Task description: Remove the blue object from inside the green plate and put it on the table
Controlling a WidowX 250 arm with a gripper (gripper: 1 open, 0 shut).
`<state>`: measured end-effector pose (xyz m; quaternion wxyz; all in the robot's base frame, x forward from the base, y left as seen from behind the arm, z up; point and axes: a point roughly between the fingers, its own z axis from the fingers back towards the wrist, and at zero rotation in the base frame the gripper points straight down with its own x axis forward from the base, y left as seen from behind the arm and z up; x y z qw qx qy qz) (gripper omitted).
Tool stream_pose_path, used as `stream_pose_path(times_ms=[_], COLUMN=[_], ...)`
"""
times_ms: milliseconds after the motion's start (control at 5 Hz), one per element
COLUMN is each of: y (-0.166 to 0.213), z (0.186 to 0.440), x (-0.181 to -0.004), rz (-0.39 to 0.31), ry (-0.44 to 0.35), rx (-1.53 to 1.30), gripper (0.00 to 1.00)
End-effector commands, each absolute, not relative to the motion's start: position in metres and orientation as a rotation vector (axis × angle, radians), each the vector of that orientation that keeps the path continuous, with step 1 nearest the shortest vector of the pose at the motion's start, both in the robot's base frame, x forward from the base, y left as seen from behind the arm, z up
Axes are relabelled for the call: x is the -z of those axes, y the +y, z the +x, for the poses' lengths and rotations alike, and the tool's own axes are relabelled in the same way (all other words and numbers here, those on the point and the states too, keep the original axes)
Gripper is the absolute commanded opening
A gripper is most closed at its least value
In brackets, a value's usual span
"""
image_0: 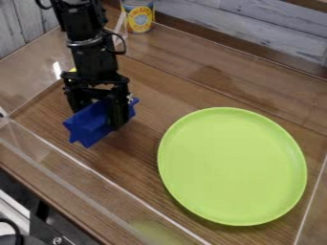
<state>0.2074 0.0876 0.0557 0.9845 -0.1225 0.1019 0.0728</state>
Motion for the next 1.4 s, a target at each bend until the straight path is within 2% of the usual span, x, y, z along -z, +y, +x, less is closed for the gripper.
stream_pose_path(times_ms=[0,400,800,1000,1200], y=[0.0954,0.0958,0.0922,0.0902,0.0884], z=[0.2147,0.2131,0.216,0.217,0.2175], x=[-0.0673,-0.0649,-0.0717,-0.0719,-0.0716], rz=[-0.235,-0.243,-0.252,-0.256,-0.258], ry=[0.157,0.165,0.165,0.165,0.167], rx=[-0.159,-0.16,-0.161,-0.161,-0.161], gripper=[1.0,1.0,1.0,0.0,0.0])
